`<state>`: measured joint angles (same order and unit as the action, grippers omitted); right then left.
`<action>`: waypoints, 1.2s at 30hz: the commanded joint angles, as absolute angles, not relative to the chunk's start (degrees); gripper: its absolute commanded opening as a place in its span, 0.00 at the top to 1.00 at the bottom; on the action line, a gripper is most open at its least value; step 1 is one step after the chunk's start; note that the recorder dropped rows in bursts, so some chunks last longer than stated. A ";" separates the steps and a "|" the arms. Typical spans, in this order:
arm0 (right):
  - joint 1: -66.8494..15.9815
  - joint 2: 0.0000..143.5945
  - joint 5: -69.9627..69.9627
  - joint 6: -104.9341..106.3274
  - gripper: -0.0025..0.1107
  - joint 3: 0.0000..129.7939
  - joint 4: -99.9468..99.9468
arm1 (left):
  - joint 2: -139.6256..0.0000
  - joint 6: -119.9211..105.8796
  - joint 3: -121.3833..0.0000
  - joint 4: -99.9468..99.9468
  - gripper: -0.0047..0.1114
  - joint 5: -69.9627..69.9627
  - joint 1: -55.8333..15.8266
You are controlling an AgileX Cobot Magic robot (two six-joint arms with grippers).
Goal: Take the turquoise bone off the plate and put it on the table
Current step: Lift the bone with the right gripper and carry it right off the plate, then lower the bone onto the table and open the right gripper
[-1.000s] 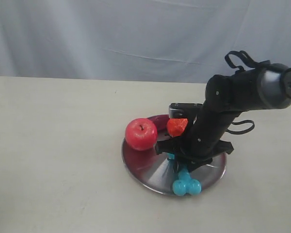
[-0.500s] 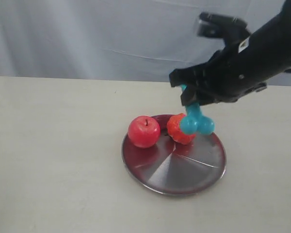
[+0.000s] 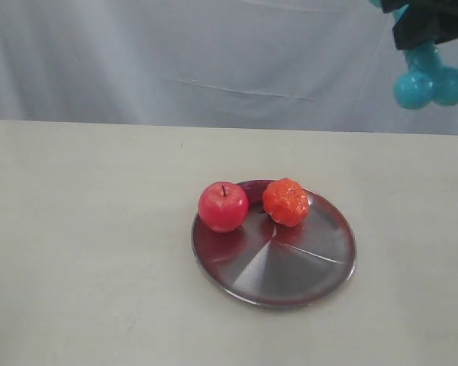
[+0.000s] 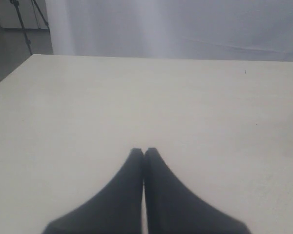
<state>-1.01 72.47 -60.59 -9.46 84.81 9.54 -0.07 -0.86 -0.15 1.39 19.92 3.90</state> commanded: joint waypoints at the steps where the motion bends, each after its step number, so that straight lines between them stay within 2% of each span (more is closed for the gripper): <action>1: 4.50 72.97 -61.74 -10.69 0.98 85.54 12.12 | 0.00 -0.62 0.00 1.47 0.96 19.62 3.46; 6: 14.84 75.35 -62.38 -7.33 0.98 83.04 7.05 | 0.00 -0.62 0.00 1.47 0.96 19.62 3.46; 12: 22.29 79.30 -56.67 -2.99 0.98 74.99 2.27 | 0.00 -0.62 0.00 1.47 0.96 19.62 3.46; 19: 23.24 86.86 -46.06 -0.78 0.98 66.75 0.84 | 0.00 -0.62 0.00 1.47 0.96 19.62 3.46; 36: 23.13 109.36 -40.29 0.95 0.98 66.51 -4.69 | 0.00 -0.62 0.00 1.47 0.96 19.62 3.46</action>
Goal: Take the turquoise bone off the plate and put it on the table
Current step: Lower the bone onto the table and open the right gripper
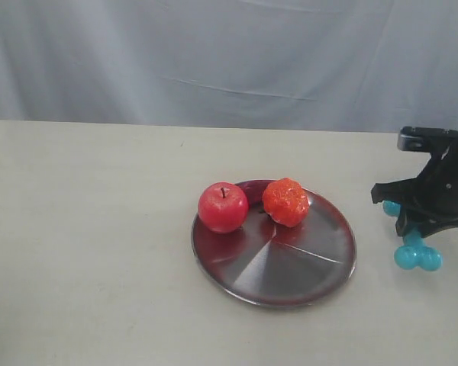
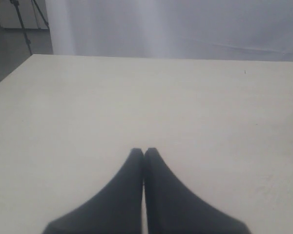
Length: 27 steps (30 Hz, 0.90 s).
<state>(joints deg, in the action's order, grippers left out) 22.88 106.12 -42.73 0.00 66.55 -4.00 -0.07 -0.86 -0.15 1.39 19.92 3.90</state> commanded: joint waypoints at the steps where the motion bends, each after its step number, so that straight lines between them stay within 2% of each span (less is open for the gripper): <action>1: 23.00 110.23 -39.67 0.95 0.98 66.51 -4.69 | 0.00 -0.62 0.00 1.47 0.96 19.62 3.46; 12: 22.53 112.37 -38.23 2.85 0.98 66.51 -6.30 | 0.00 -0.62 0.00 1.47 0.96 19.62 3.46; 14: 22.53 112.37 -38.36 2.85 0.88 66.51 -6.30 | 0.00 -0.62 0.00 1.47 0.96 19.62 3.46; 18: 22.53 112.12 -39.32 2.25 0.51 66.51 -6.58 | 0.00 -0.62 0.00 1.47 0.96 19.62 3.46; 19: 22.53 111.54 -39.76 2.15 0.49 66.51 -6.58 | 0.00 -0.62 0.00 1.47 0.96 19.62 3.46; 21: 22.53 109.12 -41.69 1.31 0.53 66.51 -6.58 | 0.00 -0.62 0.00 1.47 0.96 19.62 3.46; 23: 22.53 105.75 -42.92 1.18 0.62 66.51 -6.58 | 0.00 -0.62 0.00 1.47 0.96 19.62 3.46; 27: 22.41 96.67 -43.90 1.52 0.89 66.51 -6.06 | 0.00 -0.62 0.00 1.47 0.96 19.62 3.46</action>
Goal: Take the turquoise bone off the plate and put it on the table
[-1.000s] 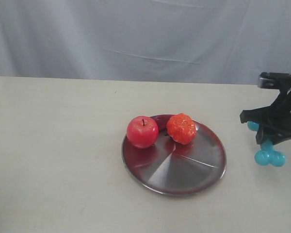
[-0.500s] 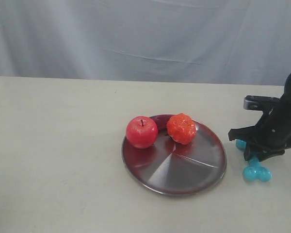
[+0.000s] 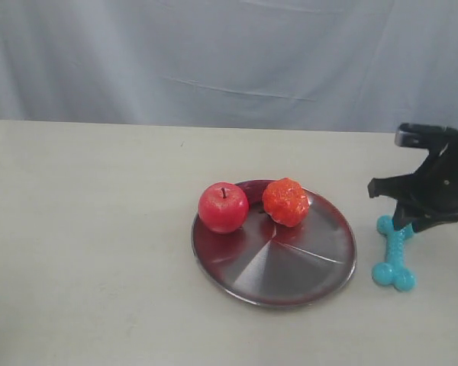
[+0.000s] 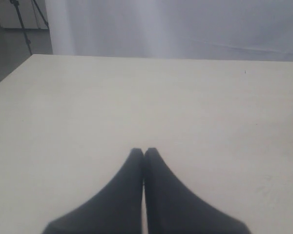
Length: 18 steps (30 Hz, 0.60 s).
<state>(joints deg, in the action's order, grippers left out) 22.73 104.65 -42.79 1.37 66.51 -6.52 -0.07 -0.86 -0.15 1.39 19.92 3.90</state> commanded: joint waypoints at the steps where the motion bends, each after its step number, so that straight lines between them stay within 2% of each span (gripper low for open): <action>1: 22.06 90.64 -43.56 1.91 0.98 66.51 -5.37 | 0.00 -0.62 0.00 1.47 0.96 19.62 3.46; 9: 16.71 50.70 -33.93 2.89 0.98 63.41 -2.88 | 0.00 -0.62 0.00 1.47 0.96 19.62 3.46; 18: 16.46 25.42 -23.44 2.67 0.98 49.17 -2.64 | 0.00 -0.62 0.00 1.47 0.96 19.62 3.46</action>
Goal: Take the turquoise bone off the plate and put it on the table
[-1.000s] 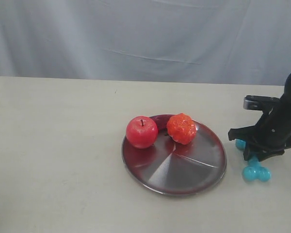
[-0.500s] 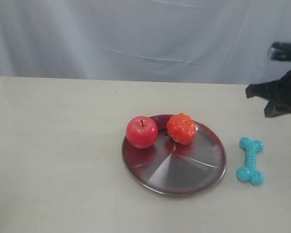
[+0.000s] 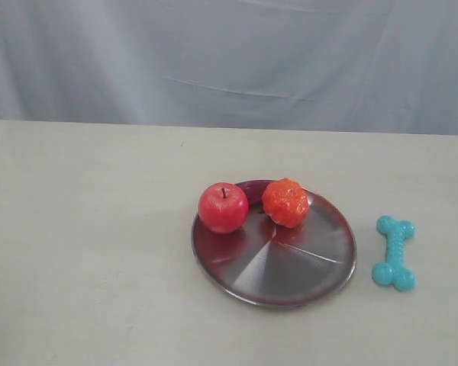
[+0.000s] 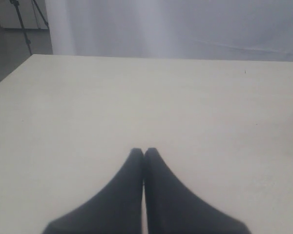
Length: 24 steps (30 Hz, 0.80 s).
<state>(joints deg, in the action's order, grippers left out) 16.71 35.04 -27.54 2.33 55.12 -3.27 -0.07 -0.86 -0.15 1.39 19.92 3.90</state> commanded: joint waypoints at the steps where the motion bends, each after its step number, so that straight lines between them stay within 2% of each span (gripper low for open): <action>1: 16.46 22.99 -22.64 2.67 0.98 47.26 -2.64 | 0.00 -0.62 0.00 1.47 0.96 19.62 3.46; 11: 16.46 0.00 -21.53 2.46 0.98 34.11 -2.74 | 0.00 -0.62 0.00 1.47 0.96 19.62 3.46; 24: 16.44 0.00 -21.33 1.82 0.98 32.98 -3.05 | 0.00 -0.62 0.00 1.47 0.96 19.62 3.46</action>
